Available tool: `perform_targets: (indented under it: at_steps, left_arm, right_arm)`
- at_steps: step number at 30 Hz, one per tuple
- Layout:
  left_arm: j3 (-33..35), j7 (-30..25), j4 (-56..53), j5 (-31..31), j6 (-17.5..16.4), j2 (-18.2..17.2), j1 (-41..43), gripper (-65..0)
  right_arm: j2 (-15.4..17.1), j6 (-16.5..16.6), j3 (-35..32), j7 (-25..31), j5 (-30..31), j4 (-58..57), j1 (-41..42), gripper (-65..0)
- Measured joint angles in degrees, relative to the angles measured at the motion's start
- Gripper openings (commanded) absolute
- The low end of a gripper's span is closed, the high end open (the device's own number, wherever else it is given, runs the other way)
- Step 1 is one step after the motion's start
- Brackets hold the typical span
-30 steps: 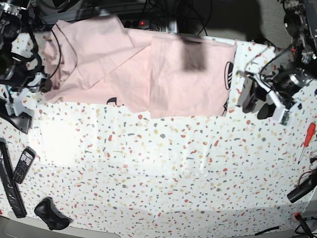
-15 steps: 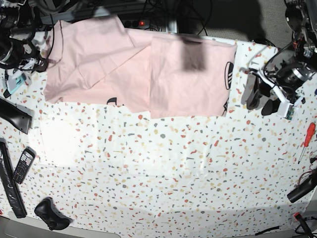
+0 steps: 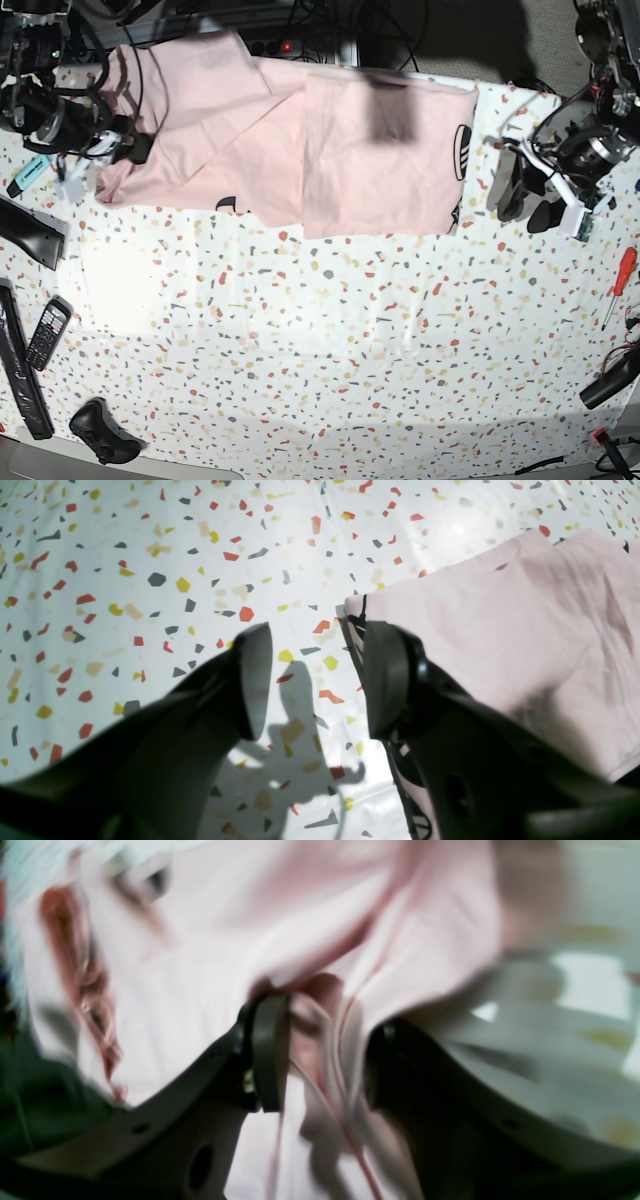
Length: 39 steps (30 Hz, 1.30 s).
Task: Fold the T-shirt properly
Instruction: 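Grasp the folded shirt's end with the right gripper and fold it over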
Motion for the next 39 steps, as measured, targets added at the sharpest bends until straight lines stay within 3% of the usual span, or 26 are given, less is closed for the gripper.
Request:
perform_targets:
  at_steps: [5,9,10,14,19,24,26,30,35,39]
  left_arm:
    - [0.0,0.0,0.0,-0.02,0.0,0.02,0.02,-36.8]
    - [0.0,0.0,0.0,0.02,0.0,0.0,0.0,-36.9]
    - [0.0,0.02,0.0,0.02,0.02,0.0,0.02,-36.9]
    - [0.0,0.0,0.0,0.02,0.0,0.02,0.02,-36.8]
    - [-0.02,0.02,0.0,3.3,0.02,0.0,0.02,-36.9]
    - [0.0,0.0,0.0,3.48,0.0,0.02,0.02,-36.8]
    - [0.0,0.0,-0.02,3.45,0.0,0.02,0.04,-36.9]
    - [-0.02,-0.02,-0.02,3.48,0.0,0.02,0.57,-36.9]
    - [0.0,-0.39,0.0,3.48,0.0,0.02,2.1,-36.8]
    - [0.0,-0.39,0.0,3.48,0.0,0.02,2.6,-36.8]
  right_arm:
    - [0.22,0.02,-4.24,0.24,0.09,0.07,0.17,-43.7]
    - [0.13,0.0,-4.76,2.03,-2.78,0.04,0.33,-62.8]
    - [0.09,0.0,-4.63,2.16,-3.39,0.02,0.48,-65.0]
    - [-0.11,0.33,-2.32,1.95,-5.62,0.72,1.75,-65.0]
    - [-0.96,0.17,6.67,0.57,-8.61,5.33,1.38,-65.0]
    - [-0.2,-0.2,10.93,-4.5,-0.35,13.64,1.18,-65.0]
    - [-2.1,-0.09,10.03,-4.11,0.81,18.23,1.42,-65.0]
    - [-8.98,-0.11,7.23,-4.63,0.72,27.32,1.16,-65.0]
    - [-15.56,-0.02,-1.38,-4.57,0.85,36.41,1.62,-65.0]
    - [-20.92,-0.2,-10.67,-4.52,-6.12,37.07,3.87,-65.0]
